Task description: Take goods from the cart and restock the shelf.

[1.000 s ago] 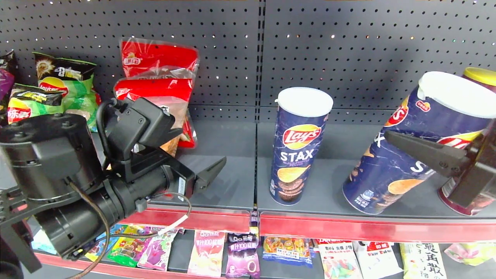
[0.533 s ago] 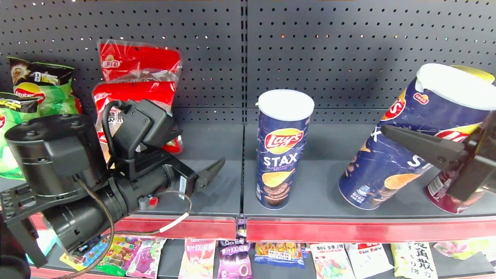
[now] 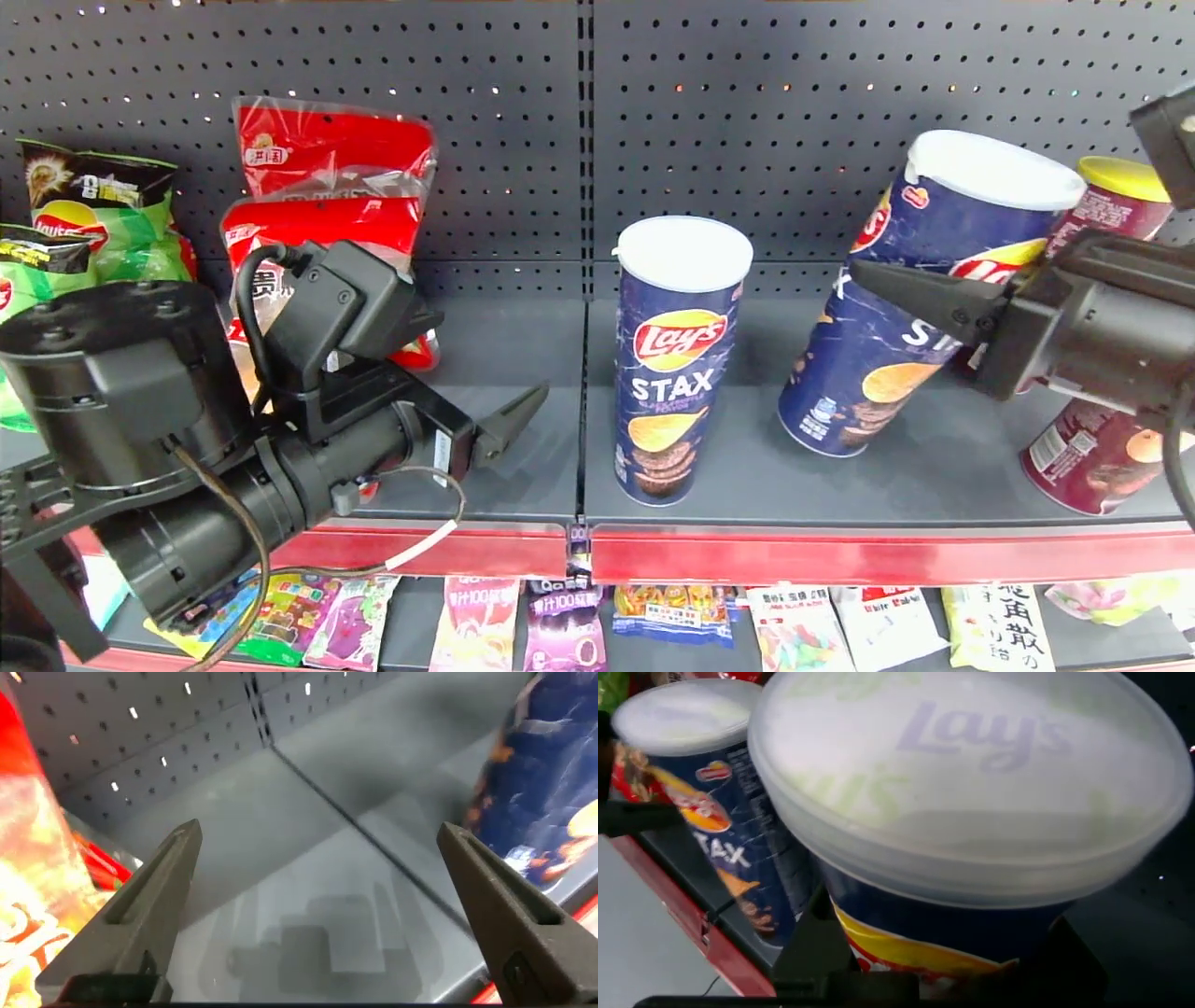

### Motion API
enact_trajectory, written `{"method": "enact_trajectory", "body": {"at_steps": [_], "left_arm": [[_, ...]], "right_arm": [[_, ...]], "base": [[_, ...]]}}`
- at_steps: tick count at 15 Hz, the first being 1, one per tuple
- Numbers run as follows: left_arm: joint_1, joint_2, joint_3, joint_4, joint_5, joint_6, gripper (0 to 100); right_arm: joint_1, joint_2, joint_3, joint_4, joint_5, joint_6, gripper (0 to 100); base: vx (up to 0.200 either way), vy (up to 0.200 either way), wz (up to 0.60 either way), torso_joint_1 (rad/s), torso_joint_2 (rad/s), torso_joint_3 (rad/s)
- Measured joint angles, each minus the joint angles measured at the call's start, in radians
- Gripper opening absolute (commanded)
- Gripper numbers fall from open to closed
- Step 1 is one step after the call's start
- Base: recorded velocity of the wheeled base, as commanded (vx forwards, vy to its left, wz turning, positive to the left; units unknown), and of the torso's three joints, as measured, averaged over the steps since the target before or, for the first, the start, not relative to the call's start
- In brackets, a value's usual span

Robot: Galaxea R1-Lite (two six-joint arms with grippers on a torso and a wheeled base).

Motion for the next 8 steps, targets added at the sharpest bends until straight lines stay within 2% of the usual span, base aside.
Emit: {"method": "enact_trajectory", "body": {"at_steps": [1,4,8], "left_arm": [[0.0,-0.001,0.001,-0.004,0.001,-0.005,100],[-0.004,-0.021,0.021,-0.005,0.0,-0.055,100],[-0.006,-0.054,0.069,-0.005,0.0,-0.058,100]], "right_arm": [[-0.001,0.031,-0.029,-0.003,0.001,0.013,0],[-0.003,0.141,-0.138,-0.001,0.013,0.031,0],[0.0,0.262,-0.249,0.006,0.024,0.028,0]], "base": [[0.0,0.0,0.0,0.0,0.0,0.0],[0.0,0.0,0.0,0.0,0.0,0.0],[0.0,0.0,0.0,0.0,0.0,0.0]]}}
